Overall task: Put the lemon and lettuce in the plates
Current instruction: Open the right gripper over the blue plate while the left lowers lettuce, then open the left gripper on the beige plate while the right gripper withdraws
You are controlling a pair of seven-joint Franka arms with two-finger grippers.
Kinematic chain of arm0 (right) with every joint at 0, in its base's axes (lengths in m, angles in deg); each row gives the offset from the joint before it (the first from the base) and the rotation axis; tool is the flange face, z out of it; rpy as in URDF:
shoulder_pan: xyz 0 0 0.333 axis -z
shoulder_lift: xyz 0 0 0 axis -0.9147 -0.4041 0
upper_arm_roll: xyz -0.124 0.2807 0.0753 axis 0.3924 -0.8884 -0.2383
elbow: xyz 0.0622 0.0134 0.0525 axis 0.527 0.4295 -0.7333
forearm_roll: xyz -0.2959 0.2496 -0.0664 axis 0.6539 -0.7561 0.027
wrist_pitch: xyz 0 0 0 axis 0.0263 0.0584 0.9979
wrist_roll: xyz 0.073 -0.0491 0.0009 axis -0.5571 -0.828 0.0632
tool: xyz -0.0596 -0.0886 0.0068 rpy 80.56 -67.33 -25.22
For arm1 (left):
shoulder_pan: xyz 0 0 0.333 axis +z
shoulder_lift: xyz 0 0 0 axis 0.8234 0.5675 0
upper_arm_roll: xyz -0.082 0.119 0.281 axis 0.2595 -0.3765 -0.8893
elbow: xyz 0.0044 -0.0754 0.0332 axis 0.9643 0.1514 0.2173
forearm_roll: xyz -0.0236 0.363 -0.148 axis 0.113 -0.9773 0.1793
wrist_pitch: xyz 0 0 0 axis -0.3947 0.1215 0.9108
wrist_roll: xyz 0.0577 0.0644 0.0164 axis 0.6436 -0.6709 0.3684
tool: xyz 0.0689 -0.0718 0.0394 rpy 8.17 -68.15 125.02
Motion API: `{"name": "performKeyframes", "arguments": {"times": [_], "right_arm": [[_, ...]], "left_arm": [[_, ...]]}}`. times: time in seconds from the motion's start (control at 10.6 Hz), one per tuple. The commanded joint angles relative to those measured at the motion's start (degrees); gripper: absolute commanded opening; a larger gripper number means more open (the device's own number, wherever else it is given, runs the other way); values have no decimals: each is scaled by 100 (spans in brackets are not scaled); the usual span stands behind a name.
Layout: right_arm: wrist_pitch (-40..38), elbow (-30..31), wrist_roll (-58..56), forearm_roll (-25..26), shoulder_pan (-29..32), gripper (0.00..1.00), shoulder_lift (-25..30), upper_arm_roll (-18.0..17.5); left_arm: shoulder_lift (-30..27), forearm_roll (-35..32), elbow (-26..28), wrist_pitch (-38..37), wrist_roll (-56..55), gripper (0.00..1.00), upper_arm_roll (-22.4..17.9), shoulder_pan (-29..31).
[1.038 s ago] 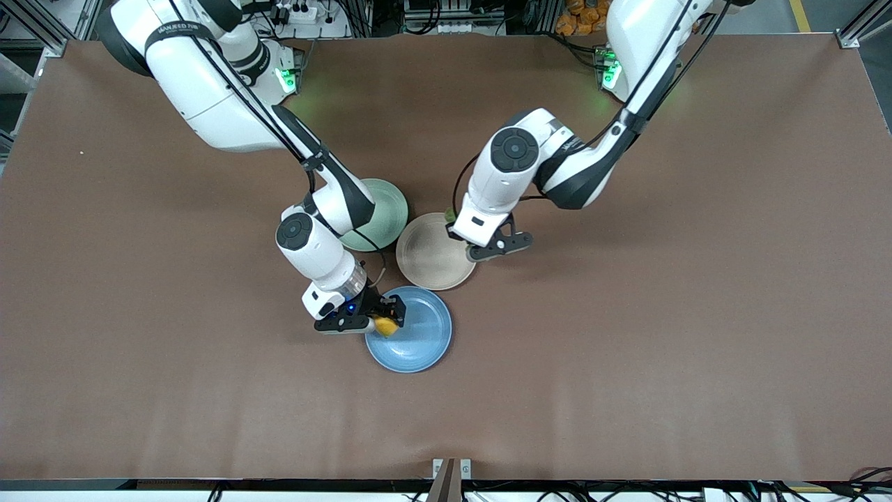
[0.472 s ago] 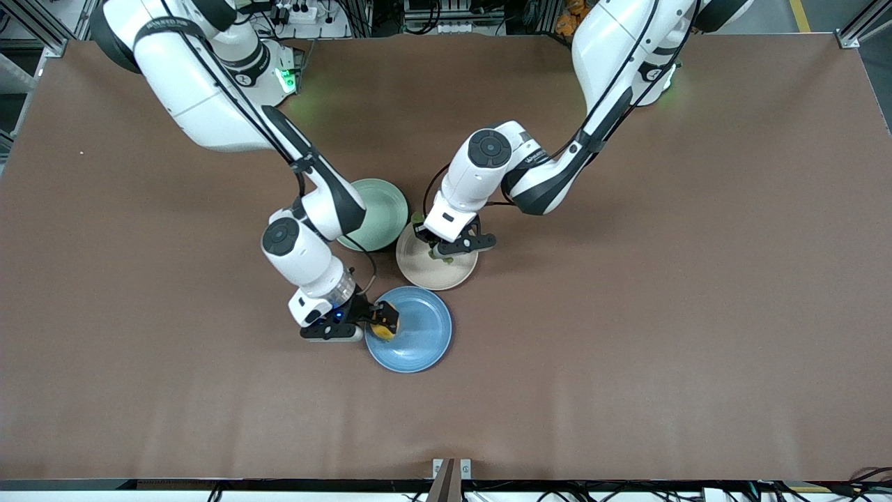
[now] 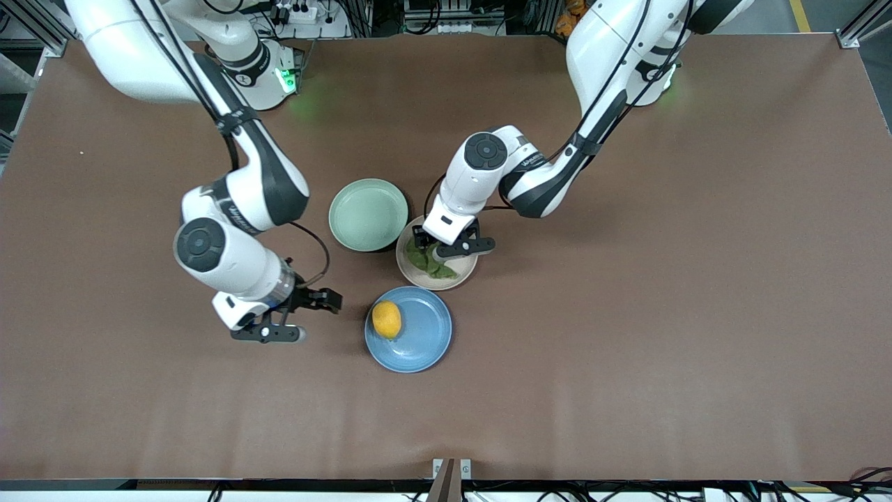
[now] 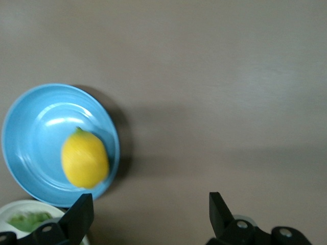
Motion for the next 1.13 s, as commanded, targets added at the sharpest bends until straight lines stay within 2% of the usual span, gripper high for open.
{"name": "performKeyframes", "arguments": {"times": [0.0,0.28,0.47,0.66,0.75,0.94,1.04], "right_arm": [[-440,145,-732,41,462,100,286,-54],[-1205,119,-1708,41,929,100,725,-2],[-1653,110,-2035,32,807,100,981,541],[-2006,84,-1983,50,719,100,1209,884],[-2033,84,-1992,111,562,100,1367,1182],[-2051,-56,-2027,129,438,100,1552,1422],[-2373,-309,-1984,138,437,100,1553,1422]], "left_arm": [[-159,-219,-61,-465,-192,100,-148,167],[-380,-534,-53,-915,-174,100,-525,422],[-441,-815,-61,-1003,0,100,-535,807],[-643,-817,-70,-1292,622,100,-526,1212],[-687,-817,-88,-1407,930,100,-518,1423],[-714,-817,-88,-1530,1405,100,-517,1679],[-723,-808,-123,-1627,1721,100,-509,1889]]}}
